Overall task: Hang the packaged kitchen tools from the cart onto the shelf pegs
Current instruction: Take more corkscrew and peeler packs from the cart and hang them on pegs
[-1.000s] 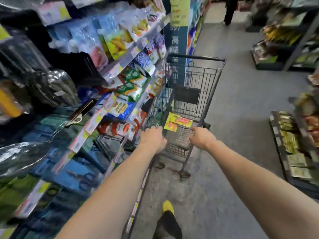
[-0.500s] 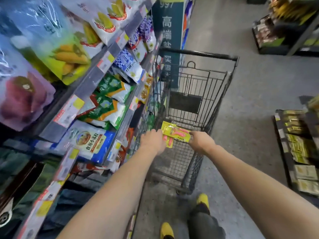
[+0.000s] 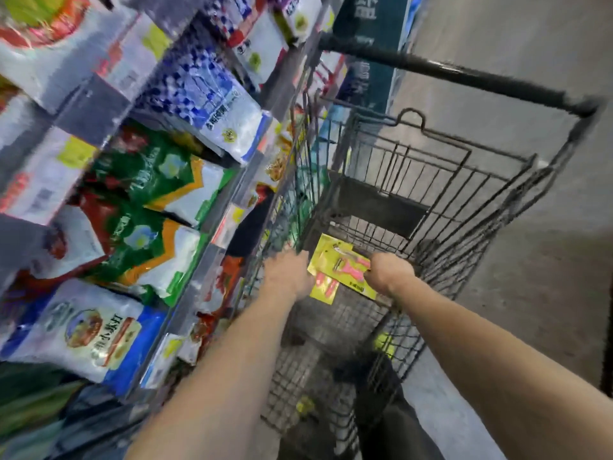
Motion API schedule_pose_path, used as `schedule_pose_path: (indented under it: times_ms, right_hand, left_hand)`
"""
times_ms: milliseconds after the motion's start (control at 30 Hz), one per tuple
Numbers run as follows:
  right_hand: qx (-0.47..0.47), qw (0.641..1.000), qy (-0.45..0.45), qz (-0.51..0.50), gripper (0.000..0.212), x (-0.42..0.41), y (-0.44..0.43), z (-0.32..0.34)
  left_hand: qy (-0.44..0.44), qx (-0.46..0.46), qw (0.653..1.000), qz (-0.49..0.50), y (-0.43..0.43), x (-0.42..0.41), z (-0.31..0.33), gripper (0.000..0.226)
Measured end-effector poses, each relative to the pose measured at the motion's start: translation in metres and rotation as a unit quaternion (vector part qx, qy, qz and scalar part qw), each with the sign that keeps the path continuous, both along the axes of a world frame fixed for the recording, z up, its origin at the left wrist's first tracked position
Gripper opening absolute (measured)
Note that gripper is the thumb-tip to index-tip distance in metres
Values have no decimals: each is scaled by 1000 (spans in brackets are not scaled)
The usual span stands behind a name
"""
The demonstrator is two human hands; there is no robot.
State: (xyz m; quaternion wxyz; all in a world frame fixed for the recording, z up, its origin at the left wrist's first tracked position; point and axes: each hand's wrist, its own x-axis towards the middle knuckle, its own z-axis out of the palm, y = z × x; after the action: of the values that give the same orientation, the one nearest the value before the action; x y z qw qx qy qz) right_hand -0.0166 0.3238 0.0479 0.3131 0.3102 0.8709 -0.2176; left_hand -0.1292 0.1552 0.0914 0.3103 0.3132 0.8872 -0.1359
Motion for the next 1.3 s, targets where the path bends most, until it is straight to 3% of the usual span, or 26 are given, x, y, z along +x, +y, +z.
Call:
schedule_pose_path:
  times_ms: [100, 333, 467, 633, 800, 933, 1033, 1100, 1200, 1300]
  right_hand:
    - [-11, 1000, -22, 11, 31, -20, 18, -34]
    - [-44, 997, -57, -6, 49, -48, 41, -139]
    - [-55, 996, -61, -44, 48, -53, 39, -200]
    - [-67, 996, -31, -56, 59, -48, 30, -263]
    - [-33, 999, -6, -15, 75, -49, 27, -295]
    - [-1, 1000, 4, 8, 91, -50, 31, -302]
    - [13, 1000, -24, 8, 92, -48, 34, -300]
    - [-44, 996, -36, -63, 83, -41, 36, -298]
    - [-180, 955, -26, -236, 66, -30, 40, -293]
    - [-228, 925, 5, -304, 61, -20, 44, -295]
  left_hand:
    - [-10, -26, 1000, 0, 18, -20, -34, 41]
    - [-25, -78, 996, -24, 35, -60, -139, 51]
    - [-64, -88, 994, -15, 32, -62, -208, 59]
    - [-100, -43, 990, 89, 17, -52, -280, 49]
    - [-81, 2, 992, 96, 13, -41, -315, 64]
    - [-64, 75, 982, 164, 19, -30, -325, 71]
    - [-66, 108, 967, 221, 19, -28, -328, 78]
    - [-90, 119, 952, 269, 19, -29, -328, 84]
    - [-132, 146, 913, 357, 20, -27, -329, 91]
    - [-145, 162, 879, 424, 19, -22, -334, 91]
